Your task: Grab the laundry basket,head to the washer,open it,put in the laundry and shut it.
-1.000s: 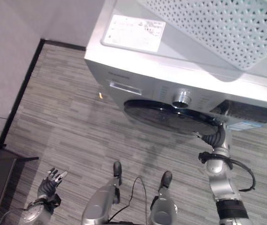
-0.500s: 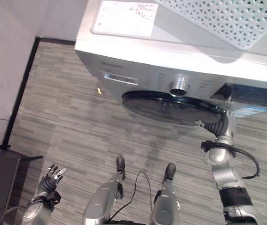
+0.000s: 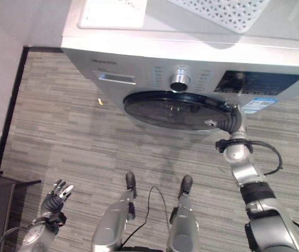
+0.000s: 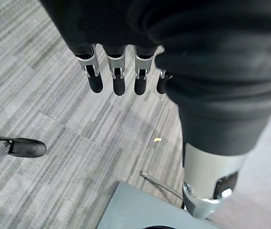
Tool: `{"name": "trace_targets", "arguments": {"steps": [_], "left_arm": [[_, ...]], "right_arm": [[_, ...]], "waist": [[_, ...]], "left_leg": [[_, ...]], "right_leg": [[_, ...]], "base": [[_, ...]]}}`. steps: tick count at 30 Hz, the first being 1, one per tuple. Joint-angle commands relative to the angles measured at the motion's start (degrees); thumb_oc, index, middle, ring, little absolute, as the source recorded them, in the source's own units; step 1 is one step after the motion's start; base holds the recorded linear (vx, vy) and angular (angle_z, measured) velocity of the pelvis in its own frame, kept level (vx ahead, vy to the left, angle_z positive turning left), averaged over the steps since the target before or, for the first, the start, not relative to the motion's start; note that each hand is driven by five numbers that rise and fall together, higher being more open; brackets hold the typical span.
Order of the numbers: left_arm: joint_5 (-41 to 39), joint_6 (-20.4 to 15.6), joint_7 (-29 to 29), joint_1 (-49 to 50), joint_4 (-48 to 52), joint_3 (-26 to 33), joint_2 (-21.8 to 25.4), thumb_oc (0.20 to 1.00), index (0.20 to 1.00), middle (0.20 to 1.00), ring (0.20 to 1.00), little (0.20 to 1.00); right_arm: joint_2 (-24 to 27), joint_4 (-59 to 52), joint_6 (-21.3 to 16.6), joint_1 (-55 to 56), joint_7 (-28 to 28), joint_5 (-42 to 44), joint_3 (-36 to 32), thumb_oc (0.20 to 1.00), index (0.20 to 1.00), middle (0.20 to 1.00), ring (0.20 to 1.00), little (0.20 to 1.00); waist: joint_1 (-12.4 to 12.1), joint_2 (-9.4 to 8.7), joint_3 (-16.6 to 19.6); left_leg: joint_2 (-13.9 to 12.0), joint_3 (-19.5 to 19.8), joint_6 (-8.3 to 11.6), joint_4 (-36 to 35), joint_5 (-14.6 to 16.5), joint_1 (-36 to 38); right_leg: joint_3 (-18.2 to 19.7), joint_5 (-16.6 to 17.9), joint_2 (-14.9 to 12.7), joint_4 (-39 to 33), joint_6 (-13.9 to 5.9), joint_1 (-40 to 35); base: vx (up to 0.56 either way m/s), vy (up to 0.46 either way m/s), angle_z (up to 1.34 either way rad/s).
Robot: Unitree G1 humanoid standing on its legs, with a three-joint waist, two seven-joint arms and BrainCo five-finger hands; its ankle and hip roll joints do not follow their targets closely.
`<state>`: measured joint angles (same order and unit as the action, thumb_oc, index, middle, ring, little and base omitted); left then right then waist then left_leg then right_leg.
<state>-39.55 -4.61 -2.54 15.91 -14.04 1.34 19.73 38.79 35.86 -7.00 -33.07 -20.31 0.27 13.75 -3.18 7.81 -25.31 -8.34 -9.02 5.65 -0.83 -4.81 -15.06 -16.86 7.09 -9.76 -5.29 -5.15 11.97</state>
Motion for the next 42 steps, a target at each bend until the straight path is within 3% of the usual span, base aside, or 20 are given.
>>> {"name": "trace_targets", "arguments": {"steps": [1,11,22,26,34,42], "left_arm": [[-1.7,-2.2,0.7,-1.0,2.9,-2.6,4.2,1.000,1.000,1.000,1.000,1.000],[-4.4,-2.0,1.2,-2.8,5.9,-6.5,5.1,1.000,1.000,1.000,1.000,1.000],[-5.1,-1.7,0.8,-2.5,6.9,-7.0,6.1,1.000,1.000,1.000,1.000,1.000],[-5.5,-1.5,0.2,-2.3,6.8,-7.0,6.0,1.000,1.000,1.000,1.000,1.000],[-5.2,-1.1,-0.2,-3.1,7.3,-7.9,5.7,1.000,1.000,1.000,1.000,1.000],[-5.8,-0.9,-1.0,-3.7,7.8,-9.7,4.8,1.000,1.000,1.000,1.000,1.000]], "right_arm": [[-2.7,10.6,3.8,-9.1,11.9,-0.6,11.8,1.000,1.000,1.000,1.000,1.000],[-6.0,14.7,3.9,-11.0,14.2,-3.6,16.5,1.000,1.000,1.000,1.000,1.000],[-7.0,18.9,4.5,-11.8,14.8,-4.7,17.3,1.000,1.000,1.000,1.000,1.000],[-8.3,25.2,5.8,-13.7,15.0,-5.7,17.9,1.000,1.000,1.000,1.000,1.000],[-14.4,27.7,6.3,-12.2,16.3,-3.3,17.4,1.000,1.000,1.000,1.000,1.000],[-23.7,26.9,5.7,-9.0,17.0,1.5,17.5,1.000,1.000,1.000,1.000,1.000]], "waist": [[-6.8,2.20,-1.6],[-6.8,4.50,-3.7],[-8.0,4.74,-4.4],[-9.5,4.80,-4.5],[-10.8,5.35,-4.5],[-12.1,6.40,-4.5]], "left_leg": [[-0.3,0.5,-0.66,4.0,1.4,-2.7],[0.6,2.4,-0.63,2.5,-0.4,-4.9],[1.6,5.3,-1.22,3.2,-0.5,-7.4],[2.0,6.9,-1.60,2.4,-0.9,-8.4],[2.5,8.3,-2.01,1.2,-1.4,-9.6],[3.3,9.7,-2.34,1.4,-1.3,-11.1]], "right_leg": [[0.9,-11.8,-5.4,14.5,-1.19,2.9],[-0.2,-14.3,-7.0,20.8,-1.08,6.5],[-1.6,-16.5,-7.1,25.2,-0.69,8.2],[-2.4,-17.6,-7.0,27.3,-0.74,9.7],[-3.4,-18.5,-7.1,29.1,-0.86,11.1],[-4.5,-19.3,-7.4,30.0,-0.81,11.5]], "base": [[0.00,-0.004,-0.28],[0.00,-0.008,-0.09],[0.02,-0.026,0.06],[0.01,-0.021,0.06],[0.01,-0.002,0.03],[0.00,0.008,0.26]]}}
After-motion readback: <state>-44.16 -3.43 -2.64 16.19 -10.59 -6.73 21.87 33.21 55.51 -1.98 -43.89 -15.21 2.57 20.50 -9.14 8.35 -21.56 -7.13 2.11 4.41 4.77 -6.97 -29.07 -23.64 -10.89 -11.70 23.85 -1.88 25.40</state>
